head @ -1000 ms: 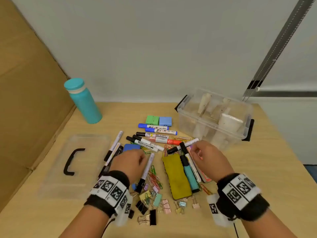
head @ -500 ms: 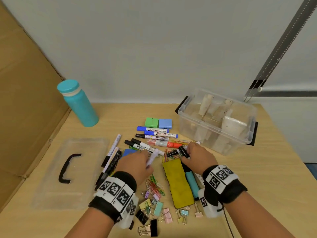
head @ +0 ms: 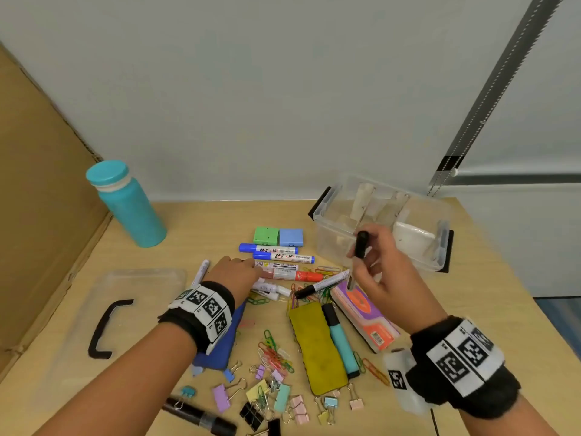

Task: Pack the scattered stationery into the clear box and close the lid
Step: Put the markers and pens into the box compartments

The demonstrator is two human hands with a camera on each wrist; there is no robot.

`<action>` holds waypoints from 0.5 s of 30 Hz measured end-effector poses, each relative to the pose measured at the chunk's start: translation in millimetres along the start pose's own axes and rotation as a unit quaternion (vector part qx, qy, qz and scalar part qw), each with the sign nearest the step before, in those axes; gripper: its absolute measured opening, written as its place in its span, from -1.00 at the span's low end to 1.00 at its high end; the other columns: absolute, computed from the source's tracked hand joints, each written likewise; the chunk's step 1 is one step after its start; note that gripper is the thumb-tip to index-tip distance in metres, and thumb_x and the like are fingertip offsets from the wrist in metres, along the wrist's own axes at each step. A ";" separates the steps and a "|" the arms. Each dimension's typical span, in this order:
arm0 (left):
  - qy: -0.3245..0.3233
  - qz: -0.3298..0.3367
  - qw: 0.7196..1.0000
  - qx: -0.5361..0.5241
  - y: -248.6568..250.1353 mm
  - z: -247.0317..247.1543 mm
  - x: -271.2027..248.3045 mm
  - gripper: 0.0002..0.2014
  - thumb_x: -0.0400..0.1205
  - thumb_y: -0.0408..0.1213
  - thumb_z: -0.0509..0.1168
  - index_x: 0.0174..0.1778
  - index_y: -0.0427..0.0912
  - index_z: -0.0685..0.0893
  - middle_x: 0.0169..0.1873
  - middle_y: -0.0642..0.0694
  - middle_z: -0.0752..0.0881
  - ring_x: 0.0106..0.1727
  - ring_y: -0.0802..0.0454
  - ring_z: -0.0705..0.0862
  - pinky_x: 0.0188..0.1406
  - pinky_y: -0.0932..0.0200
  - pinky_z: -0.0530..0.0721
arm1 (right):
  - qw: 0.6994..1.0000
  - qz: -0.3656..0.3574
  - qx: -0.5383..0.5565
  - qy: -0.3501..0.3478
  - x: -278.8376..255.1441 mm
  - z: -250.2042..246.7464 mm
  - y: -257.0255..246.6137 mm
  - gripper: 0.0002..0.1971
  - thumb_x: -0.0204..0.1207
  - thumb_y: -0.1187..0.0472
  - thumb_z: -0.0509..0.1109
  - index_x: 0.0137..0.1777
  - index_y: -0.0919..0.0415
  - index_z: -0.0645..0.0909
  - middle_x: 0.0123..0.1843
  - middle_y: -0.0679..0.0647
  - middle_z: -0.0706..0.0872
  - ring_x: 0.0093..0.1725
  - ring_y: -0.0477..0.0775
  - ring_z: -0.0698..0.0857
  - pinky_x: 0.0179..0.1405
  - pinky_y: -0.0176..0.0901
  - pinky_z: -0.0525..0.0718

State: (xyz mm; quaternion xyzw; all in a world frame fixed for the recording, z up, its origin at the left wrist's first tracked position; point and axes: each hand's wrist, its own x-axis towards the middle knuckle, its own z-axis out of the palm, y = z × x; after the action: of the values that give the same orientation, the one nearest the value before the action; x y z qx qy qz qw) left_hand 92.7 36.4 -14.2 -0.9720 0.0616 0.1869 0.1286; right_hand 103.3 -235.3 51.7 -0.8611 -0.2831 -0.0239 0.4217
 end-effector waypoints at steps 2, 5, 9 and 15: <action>-0.007 0.000 1.000 -0.014 0.9 0.5 2.9 -0.46 0.59 -0.42 0.22 0.51 0.00 0.38 0.37 -0.09 0.53 0.34 -0.10 0.55 0.27 0.01 0.45 | 0.996 -0.027 0.019 0.085 6.8 -13.2 -3.2 -0.75 0.56 0.24 0.25 0.18 0.00 0.36 -0.06 -0.08 0.65 -0.15 -0.13 0.68 -0.16 -0.27 0.69; -0.015 0.000 1.000 -0.024 3.9 -2.9 5.4 -0.47 0.59 -0.45 0.20 0.49 0.00 0.42 0.39 -0.09 0.53 0.37 -0.11 0.54 0.29 -0.03 0.48 | 0.986 -0.021 -0.035 0.160 22.2 -20.9 7.3 -0.84 0.59 0.31 0.23 0.12 0.11 0.44 -0.01 -0.02 0.63 -0.04 -0.11 0.65 -0.05 -0.32 0.65; -0.028 -0.009 1.000 -0.010 6.5 -3.8 9.9 -0.67 0.64 -0.27 0.24 0.34 -0.08 0.54 0.29 -0.11 0.61 0.29 -0.12 0.61 0.16 0.00 0.55 | 0.978 0.071 -0.174 0.090 49.3 -14.1 39.2 -0.85 0.57 0.33 0.22 0.09 0.19 0.52 0.04 0.10 0.61 -0.06 0.07 0.63 -0.11 -0.15 0.58; -0.011 -0.004 1.000 0.008 6.7 -2.5 6.2 -0.64 0.59 -0.38 0.26 0.30 -0.05 0.56 0.19 -0.09 0.66 0.20 -0.10 0.64 0.04 0.06 0.54 | 0.962 0.178 -0.199 -0.060 84.6 -2.6 48.1 -0.70 0.64 0.18 0.12 0.24 0.29 0.53 0.23 0.24 0.59 0.07 0.16 0.58 0.00 -0.12 0.49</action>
State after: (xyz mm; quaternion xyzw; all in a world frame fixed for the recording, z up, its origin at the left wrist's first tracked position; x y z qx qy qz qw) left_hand 98.2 28.9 -15.8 -0.9691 0.0575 0.1961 0.1379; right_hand 199.1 -220.9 42.8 -0.9640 -0.1401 0.0476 0.2211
